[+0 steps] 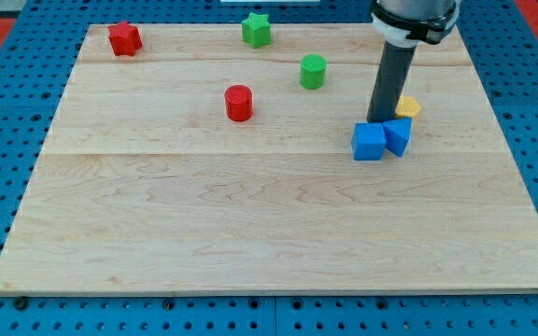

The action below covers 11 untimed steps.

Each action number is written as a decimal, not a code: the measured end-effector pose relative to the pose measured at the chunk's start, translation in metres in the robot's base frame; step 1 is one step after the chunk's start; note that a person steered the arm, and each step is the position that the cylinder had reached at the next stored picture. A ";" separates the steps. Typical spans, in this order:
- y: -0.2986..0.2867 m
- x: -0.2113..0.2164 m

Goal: Move the blue cube to the center left of the board

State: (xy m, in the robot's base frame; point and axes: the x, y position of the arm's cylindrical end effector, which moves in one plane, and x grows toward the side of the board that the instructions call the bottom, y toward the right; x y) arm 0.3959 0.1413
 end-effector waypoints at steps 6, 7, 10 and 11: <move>-0.171 0.096; -0.278 0.079; -0.318 0.053; -0.303 0.039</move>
